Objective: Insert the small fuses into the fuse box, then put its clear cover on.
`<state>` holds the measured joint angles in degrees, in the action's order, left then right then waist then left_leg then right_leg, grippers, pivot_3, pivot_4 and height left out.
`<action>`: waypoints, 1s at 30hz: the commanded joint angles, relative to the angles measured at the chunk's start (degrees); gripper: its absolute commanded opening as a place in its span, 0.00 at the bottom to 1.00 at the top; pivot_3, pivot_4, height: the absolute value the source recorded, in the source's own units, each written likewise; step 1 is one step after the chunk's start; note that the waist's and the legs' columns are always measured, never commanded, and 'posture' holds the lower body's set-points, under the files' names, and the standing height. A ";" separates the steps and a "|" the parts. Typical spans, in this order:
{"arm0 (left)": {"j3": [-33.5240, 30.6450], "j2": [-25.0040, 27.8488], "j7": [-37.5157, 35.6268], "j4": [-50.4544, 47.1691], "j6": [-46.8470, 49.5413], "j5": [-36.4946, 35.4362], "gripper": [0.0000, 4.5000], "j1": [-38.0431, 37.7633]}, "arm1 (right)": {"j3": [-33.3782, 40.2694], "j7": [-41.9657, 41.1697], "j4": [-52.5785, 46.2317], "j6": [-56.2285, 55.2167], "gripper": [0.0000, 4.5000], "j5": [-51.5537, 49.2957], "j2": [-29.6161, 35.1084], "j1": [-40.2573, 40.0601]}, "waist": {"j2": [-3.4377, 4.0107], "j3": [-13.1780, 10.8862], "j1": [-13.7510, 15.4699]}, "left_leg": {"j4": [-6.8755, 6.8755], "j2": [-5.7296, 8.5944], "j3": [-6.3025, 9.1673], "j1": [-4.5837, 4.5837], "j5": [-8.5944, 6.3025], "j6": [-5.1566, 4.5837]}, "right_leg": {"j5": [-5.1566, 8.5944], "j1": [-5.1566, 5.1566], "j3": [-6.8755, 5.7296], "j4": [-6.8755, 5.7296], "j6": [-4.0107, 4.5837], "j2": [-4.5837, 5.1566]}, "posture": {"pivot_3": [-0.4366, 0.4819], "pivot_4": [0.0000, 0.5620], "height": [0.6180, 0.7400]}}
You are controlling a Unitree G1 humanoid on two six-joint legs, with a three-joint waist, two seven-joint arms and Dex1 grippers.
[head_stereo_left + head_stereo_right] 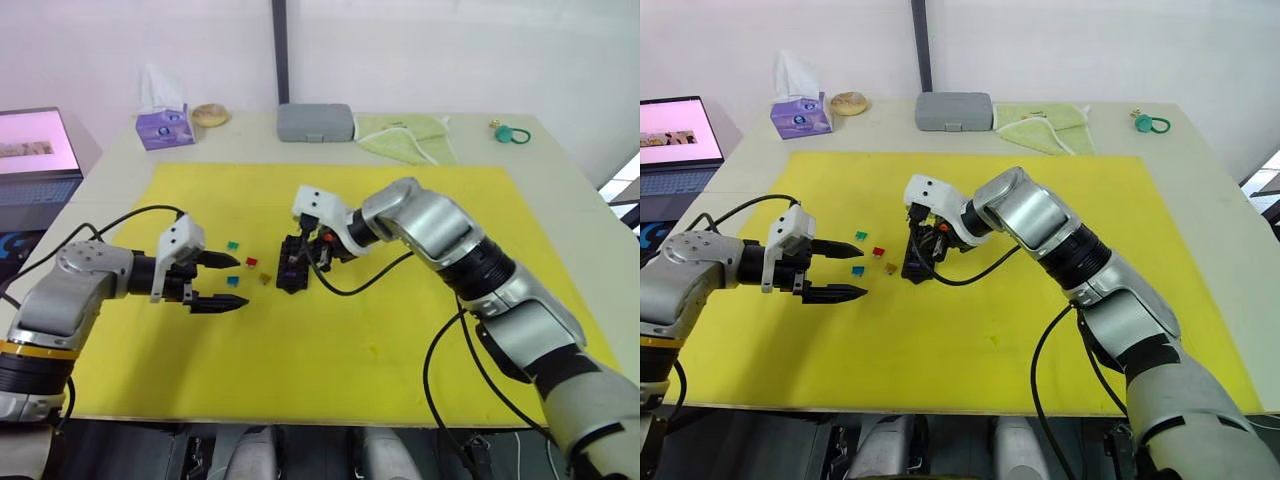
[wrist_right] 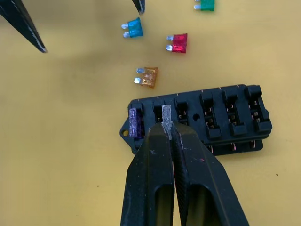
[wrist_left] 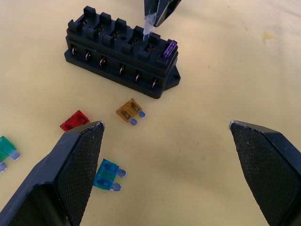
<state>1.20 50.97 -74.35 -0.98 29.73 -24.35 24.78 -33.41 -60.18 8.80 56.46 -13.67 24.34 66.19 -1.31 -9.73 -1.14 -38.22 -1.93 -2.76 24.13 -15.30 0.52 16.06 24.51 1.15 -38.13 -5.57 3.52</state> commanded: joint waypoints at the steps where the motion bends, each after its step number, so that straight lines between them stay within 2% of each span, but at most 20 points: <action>1: -1.21 0.02 0.38 -1.83 -0.25 -0.74 1.00 -0.17 | 1.44 -1.33 -0.94 -0.89 0.02 0.29 -0.70 2.29 | 0.00 0.00 -0.01 | 0.00 0.00 0.00 0.00 0.00 0.00 | 0.00 0.00 0.00 0.00 0.00 0.00 | 0.48 0.27 0.97; 20: -1.50 -0.52 1.62 -2.65 -0.09 -1.10 1.00 -1.16 | -2.23 -5.54 0.70 -3.39 0.02 5.22 -0.89 2.18 | 0.00 0.00 0.02 | 0.00 0.00 0.00 0.00 0.00 0.00 | 0.00 0.00 0.00 0.00 0.00 0.00 | 0.48 0.27 0.97; 30: -1.99 -1.08 2.83 -3.64 0.15 -1.36 1.00 -2.06 | -3.49 -6.96 6.13 -7.02 0.02 8.57 -3.04 3.47 | 0.00 0.00 -0.07 | 0.00 0.00 -0.01 -0.01 0.00 0.00 | 0.00 0.00 -0.01 -0.02 0.00 0.00 | 0.48 0.27 0.97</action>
<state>1.00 49.56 -71.91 -2.81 29.84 -24.51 22.72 -36.90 -67.06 14.15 50.37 -6.43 21.75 68.32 -1.30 -9.73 -1.21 -38.22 -1.94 -2.77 24.12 -15.30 0.52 16.06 24.52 1.15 -38.15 -5.57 3.52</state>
